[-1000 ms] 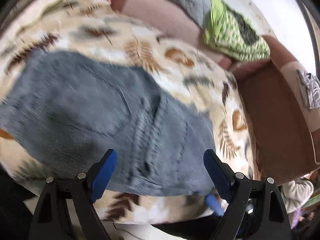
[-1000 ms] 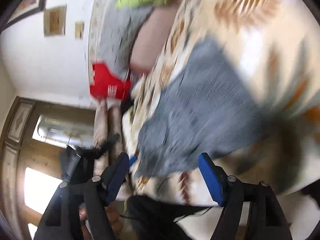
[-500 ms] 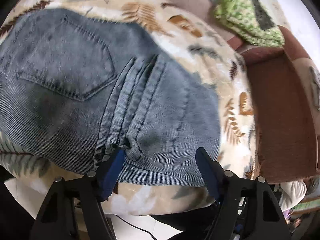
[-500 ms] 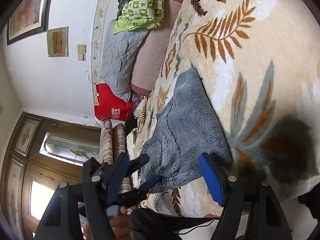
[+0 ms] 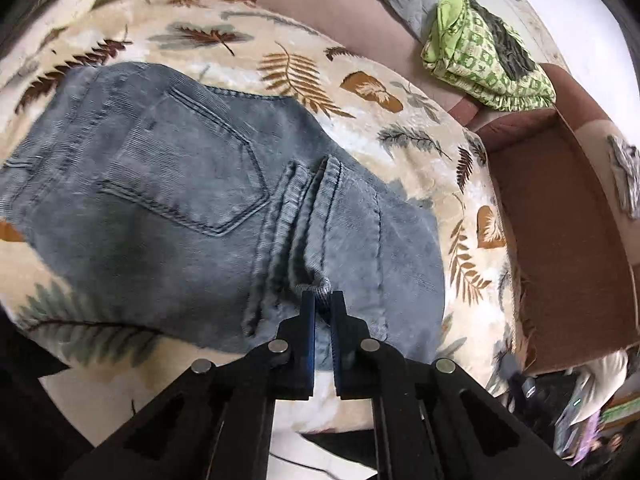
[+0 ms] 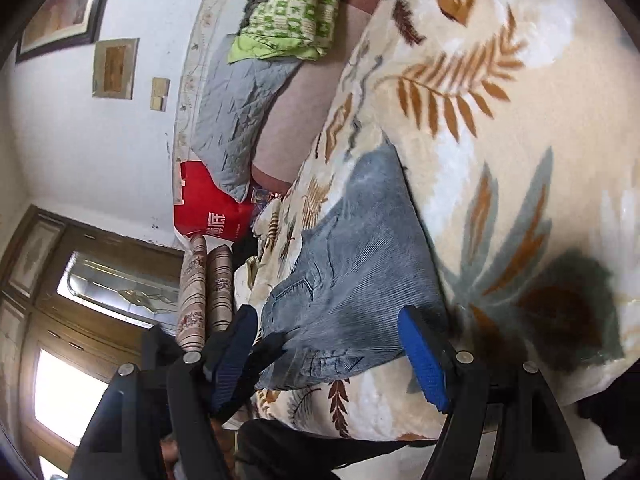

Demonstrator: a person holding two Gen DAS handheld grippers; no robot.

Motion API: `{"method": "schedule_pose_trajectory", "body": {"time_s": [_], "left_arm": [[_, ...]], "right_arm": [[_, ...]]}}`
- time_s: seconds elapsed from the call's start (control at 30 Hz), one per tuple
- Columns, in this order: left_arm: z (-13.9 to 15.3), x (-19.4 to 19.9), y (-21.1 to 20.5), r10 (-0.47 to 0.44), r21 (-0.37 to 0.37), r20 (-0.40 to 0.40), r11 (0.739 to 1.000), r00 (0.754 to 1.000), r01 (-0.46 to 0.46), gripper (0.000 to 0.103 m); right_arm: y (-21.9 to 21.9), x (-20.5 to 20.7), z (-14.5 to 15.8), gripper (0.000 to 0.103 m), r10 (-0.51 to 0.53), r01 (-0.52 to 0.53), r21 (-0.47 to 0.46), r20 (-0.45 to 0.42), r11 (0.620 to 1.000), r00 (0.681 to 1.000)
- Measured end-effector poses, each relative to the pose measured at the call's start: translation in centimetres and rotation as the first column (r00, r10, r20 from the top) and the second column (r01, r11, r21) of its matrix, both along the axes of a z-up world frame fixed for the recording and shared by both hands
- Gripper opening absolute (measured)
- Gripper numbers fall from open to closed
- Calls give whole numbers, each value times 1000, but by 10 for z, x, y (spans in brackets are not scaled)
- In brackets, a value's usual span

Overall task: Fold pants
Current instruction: 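Press the folded jeans flat with the left gripper while the right gripper releases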

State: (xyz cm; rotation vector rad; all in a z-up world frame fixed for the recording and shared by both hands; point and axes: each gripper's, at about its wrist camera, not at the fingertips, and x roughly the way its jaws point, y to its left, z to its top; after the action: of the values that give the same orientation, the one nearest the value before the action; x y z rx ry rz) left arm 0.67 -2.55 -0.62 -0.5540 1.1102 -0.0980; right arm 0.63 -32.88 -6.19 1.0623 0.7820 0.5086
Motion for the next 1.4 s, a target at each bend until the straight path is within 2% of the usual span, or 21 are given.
{"method": "schedule_pose_trajectory", "body": {"time_s": [0.07, 0.13, 0.27, 0.33, 0.4, 0.47, 0.5, 0.57, 0.63, 0.7, 0.73, 0.77, 0.83, 0.87, 1.0, 1.07, 1.13, 1.17, 1.23, 1.33, 1.4], "left_arm": [[-24, -2, 3, 3, 13, -58, 1000, 998, -2, 7], [-52, 1, 6, -11, -23, -139, 1000, 990, 8, 7], [-47, -1, 4, -32, 3, -104, 999, 994, 32, 8], [-47, 1, 8, -41, -14, -111, 999, 993, 40, 9], [-39, -4, 12, -52, -31, -95, 998, 994, 49, 10], [-12, -8, 16, -54, 27, -8, 998, 999, 54, 12], [4, -8, 15, -58, 46, 54, 997, 997, 56, 14], [23, -3, 7, -104, 37, 135, 994, 985, 100, 45], [27, 6, -8, -141, 65, 178, 989, 974, 131, 55], [4, 18, -23, -190, 111, 116, 978, 975, 177, 55], [-16, 25, -30, -208, 143, 47, 969, 977, 199, 55], [-43, 28, -33, -227, 171, -37, 958, 973, 230, 47], [-44, 20, -37, -255, 266, 35, 934, 966, 237, 42], [-43, 19, -40, -275, 296, 30, 921, 961, 255, 42], [-44, 21, -41, -279, 300, 33, 919, 960, 256, 42], [-44, 16, -43, -291, 323, 48, 910, 956, 260, 42], [-47, 18, -50, -294, 334, 54, 906, 954, 261, 42], [-47, 18, -51, -299, 338, 52, 903, 953, 264, 42], [-45, 17, -49, -298, 322, 55, 909, 953, 266, 42], [-45, 18, -51, -302, 321, 58, 908, 952, 269, 43], [-45, 18, -47, -301, 302, 64, 915, 951, 269, 44]], "right_arm": [[3, 1, 11, 76, 6, -5, -34, 20, 999, 1000], [8, 6, 20, 76, 19, -17, -50, 23, 999, 1000], [17, 26, 29, 79, 52, -51, -50, 20, 997, 998], [23, 47, 1, 83, 99, -102, -27, -97, 994, 990], [30, 56, -34, 80, 132, -147, -43, -242, 988, 961], [26, 53, -32, 80, 129, -137, -24, -201, 990, 971], [25, 52, -31, 80, 136, -144, -28, -204, 989, 970], [25, 54, -32, 80, 152, -162, -32, -210, 986, 966], [26, 56, -30, 80, 173, -186, -44, -215, 981, 961], [27, 57, -27, 80, 182, -197, -44, -229, 979, 956], [26, 59, -22, 80, 195, -213, -52, -236, 976, 952], [26, 61, -15, 80, 194, -214, -65, -231, 975, 953], [18, 66, 6, 80, 170, -189, -87, -183, 978, 968], [15, 71, 18, 80, 170, -184, -84, -151, 979, 974], [20, 120, 49, 81, 217, -223, -68, -88, 972, 972], [28, 150, 43, 81, 242, -252, -98, -100, 963, 965], [34, 184, 2, 82, 201, -250, -179, -253, 952, 947], [35, 191, -15, 82, 209, -257, -141, -289, 956, 934], [27, 186, -3, 82, 182, -210, -94, -242, 973, 953], [22, 157, 30, 82, 178, -203, -148, -168, 968, 970], [19, 129, 37, 82, 193, -212, -121, -152, 970, 969]]}}
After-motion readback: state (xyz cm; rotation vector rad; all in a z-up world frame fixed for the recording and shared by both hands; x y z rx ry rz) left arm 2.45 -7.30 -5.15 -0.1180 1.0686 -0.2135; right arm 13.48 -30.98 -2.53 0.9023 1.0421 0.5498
